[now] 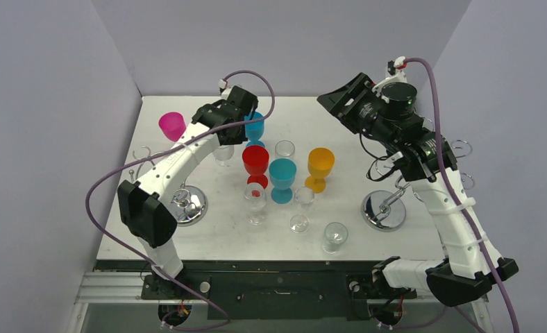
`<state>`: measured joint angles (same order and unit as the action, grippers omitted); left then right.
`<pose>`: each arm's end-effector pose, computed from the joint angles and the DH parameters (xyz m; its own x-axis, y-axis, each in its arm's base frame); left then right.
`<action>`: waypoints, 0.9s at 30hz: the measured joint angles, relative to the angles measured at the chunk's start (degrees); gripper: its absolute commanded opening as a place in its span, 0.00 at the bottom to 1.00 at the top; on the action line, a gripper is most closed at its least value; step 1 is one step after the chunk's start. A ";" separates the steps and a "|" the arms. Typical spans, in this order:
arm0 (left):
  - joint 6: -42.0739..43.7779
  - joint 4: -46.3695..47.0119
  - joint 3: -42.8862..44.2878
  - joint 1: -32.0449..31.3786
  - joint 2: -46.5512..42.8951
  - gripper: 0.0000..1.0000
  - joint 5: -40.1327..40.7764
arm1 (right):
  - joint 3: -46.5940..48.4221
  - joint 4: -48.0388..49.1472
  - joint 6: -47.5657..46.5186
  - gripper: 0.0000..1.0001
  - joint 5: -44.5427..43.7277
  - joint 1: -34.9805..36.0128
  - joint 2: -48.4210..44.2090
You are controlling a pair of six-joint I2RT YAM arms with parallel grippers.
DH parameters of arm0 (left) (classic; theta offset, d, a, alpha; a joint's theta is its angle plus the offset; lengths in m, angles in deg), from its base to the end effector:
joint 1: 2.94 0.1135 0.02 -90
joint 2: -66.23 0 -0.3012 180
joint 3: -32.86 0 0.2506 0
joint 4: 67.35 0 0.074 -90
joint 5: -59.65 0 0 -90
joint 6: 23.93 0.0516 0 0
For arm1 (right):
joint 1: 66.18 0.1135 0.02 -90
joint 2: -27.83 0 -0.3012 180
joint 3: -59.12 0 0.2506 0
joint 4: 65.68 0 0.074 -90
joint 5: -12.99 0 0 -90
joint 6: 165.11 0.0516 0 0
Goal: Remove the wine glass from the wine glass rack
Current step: Place the wine glass at the center of the board.
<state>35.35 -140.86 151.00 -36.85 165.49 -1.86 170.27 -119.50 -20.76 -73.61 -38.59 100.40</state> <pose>0.3247 -0.1886 0.3945 -0.7152 -0.0602 -0.6963 -0.1212 0.9919 0.0387 0.2173 0.1170 0.5242 -0.5527 0.6264 -0.5497 -0.1097 0.5991 0.7931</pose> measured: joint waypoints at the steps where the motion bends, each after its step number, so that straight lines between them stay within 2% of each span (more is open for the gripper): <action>1: 0.00 0.85 -0.50 0.83 1.14 0.00 -0.48 | -0.04 -0.04 -0.15 0.53 0.02 -0.17 -0.42; 10: -0.61 8.57 -4.55 4.96 7.80 0.00 -3.48 | -0.63 -0.09 -1.36 0.53 0.02 -0.59 -1.90; 16: -1.62 13.00 -8.46 6.51 8.81 0.00 -3.91 | -1.53 -0.28 -1.51 0.53 0.02 -0.68 -1.90; 27: -2.71 17.59 -13.51 7.13 9.31 0.08 -4.79 | -2.69 -0.42 -1.68 0.53 0.02 -0.68 -1.90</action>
<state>32.64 -123.27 137.49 -29.73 174.80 -6.65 167.59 -119.91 -22.44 -73.59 -39.27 98.50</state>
